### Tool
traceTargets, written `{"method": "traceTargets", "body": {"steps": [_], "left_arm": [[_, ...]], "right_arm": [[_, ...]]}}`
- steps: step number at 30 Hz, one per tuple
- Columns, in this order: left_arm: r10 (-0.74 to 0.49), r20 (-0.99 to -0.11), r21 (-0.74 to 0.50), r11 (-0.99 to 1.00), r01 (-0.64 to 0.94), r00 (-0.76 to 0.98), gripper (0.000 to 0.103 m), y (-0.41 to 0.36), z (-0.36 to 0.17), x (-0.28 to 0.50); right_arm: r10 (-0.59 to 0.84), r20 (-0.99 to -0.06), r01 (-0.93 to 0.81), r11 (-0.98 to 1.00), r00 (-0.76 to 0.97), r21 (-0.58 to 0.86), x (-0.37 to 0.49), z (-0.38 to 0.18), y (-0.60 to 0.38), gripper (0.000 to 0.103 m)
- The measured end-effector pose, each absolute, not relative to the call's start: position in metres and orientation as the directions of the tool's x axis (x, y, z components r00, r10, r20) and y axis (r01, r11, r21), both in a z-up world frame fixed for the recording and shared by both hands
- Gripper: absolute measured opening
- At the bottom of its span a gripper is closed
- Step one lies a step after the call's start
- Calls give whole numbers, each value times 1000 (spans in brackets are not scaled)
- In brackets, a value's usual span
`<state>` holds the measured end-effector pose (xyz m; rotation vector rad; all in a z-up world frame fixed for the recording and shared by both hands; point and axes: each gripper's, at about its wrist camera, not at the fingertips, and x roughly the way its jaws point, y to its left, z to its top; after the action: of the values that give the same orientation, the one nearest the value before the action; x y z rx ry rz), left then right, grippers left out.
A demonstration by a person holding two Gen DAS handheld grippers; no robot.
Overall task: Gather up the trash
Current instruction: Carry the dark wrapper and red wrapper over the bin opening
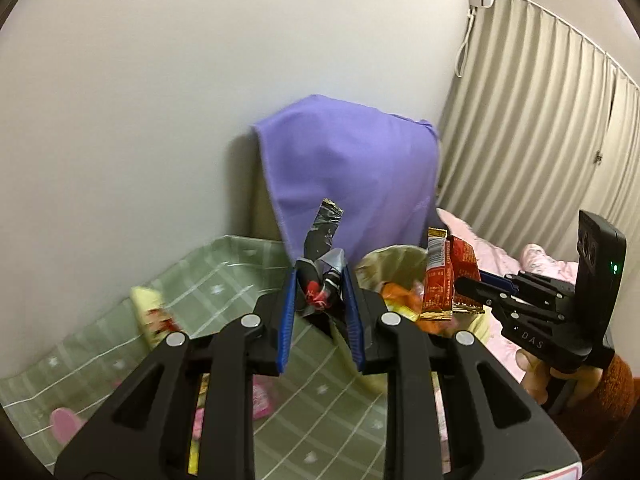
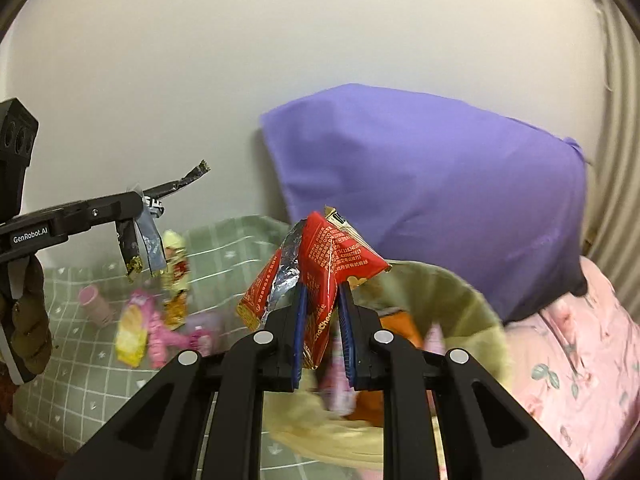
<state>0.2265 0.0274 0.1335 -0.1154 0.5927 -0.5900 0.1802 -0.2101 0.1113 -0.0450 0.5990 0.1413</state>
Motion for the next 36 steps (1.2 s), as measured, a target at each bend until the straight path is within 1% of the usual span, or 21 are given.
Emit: {"method": "traceTargets", "body": {"steps": [3,7,12,17,24,32,36], "left_arm": [[-584,-504,-281,808,519,637,22,4,131,237],[-602,-528,-266,787,556,599,22,-28,128,249],[-633,-561,-298,755,584,533,22,-61,118,264],[-648,-589,-304,731,610,483,22,-85,105,274],[-675,-578,-348,712,610,458,22,-98,93,286],[-662,-633,-370,714,594,401,22,-113,60,291],[-657,-648,-367,713,597,386,22,-123,52,292]], "right_arm": [[79,-570,-89,996,818,10,183,109,-234,17],[60,-581,-49,998,812,36,188,103,-264,17],[71,-617,-51,997,784,50,202,92,-283,17],[62,-621,-66,998,781,17,211,91,-286,17],[56,-628,-54,998,776,22,217,89,-298,17],[54,-666,-49,998,744,26,218,73,-306,17],[58,-681,-40,998,730,42,218,66,-309,17]]}}
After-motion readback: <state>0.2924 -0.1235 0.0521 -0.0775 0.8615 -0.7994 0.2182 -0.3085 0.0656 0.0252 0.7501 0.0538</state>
